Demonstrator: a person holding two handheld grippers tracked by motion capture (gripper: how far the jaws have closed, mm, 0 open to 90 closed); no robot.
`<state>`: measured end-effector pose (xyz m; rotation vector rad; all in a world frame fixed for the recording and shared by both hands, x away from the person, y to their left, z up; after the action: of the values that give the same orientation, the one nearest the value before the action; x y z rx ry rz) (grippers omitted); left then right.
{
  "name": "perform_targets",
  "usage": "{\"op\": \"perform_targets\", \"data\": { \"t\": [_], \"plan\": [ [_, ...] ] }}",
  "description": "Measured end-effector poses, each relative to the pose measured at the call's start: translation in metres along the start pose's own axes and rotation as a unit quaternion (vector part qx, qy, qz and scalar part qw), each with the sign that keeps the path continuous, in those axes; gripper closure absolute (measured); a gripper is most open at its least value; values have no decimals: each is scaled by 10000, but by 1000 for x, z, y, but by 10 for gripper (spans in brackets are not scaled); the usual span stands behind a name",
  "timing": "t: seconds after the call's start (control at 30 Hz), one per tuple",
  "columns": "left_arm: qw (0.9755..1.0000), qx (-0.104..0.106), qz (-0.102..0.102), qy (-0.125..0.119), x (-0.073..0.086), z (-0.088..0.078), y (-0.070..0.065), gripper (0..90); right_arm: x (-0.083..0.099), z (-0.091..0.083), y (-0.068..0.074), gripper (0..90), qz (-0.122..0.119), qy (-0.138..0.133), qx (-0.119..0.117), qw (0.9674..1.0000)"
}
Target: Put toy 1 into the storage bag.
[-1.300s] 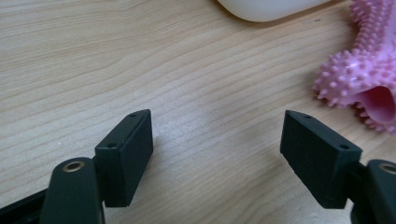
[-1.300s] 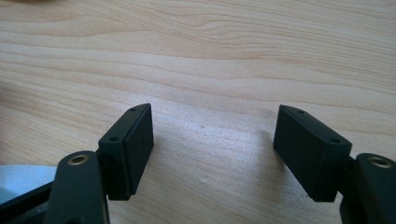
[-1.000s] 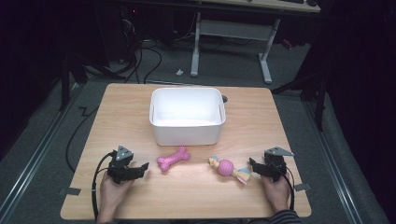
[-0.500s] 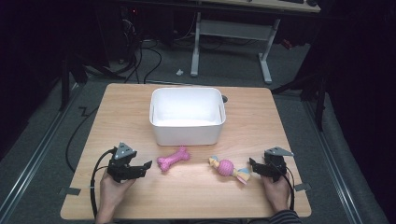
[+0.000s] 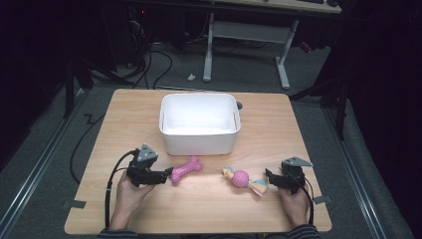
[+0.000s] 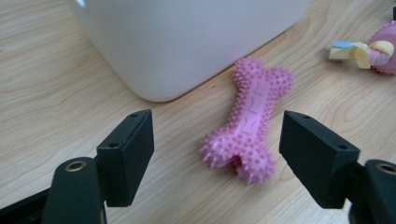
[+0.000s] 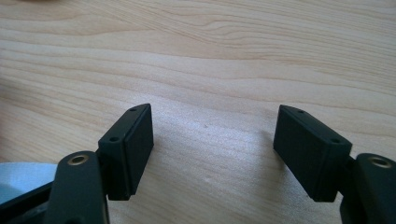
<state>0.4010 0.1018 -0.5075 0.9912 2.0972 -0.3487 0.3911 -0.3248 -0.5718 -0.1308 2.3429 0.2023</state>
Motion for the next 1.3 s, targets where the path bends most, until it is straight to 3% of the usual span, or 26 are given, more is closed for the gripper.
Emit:
{"op": "perform_targets", "data": {
  "t": [0.3, 0.53, 0.93, 1.03, 1.3],
  "plan": [
    [9990, 280, 255, 244, -17, 24, -15, 304, 0, 0, 0, 284, -26, -4, -12, 10000],
    [9969, 308, 536, 484, -24, 41, -22, 323, 0, 0, 0, 284, -25, -2, -14, 10000],
    [9944, 393, 628, 748, -18, 66, -28, 350, 0, 0, 1, 283, -16, -4, -10, 10000],
    [9929, 466, 674, 863, -15, 73, -28, 358, 0, 0, 1, 284, -18, -4, -10, 10000],
    [9917, 371, 782, 954, -13, 78, -26, 410, 0, 0, 1, 284, -28, -5, -5, 10000]
  ]
}}
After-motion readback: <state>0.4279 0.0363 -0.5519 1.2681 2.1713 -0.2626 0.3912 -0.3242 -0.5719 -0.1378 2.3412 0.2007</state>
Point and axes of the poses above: each handheld gripper's, and its own axes: z roughly forward along the jaws, x roughly out of its underside, y roughly to its left, the point moved 6 cm from there along z, roughly forward along the jaws, and after that the axes turned 10 degrees about z, right-handed, at the moved point
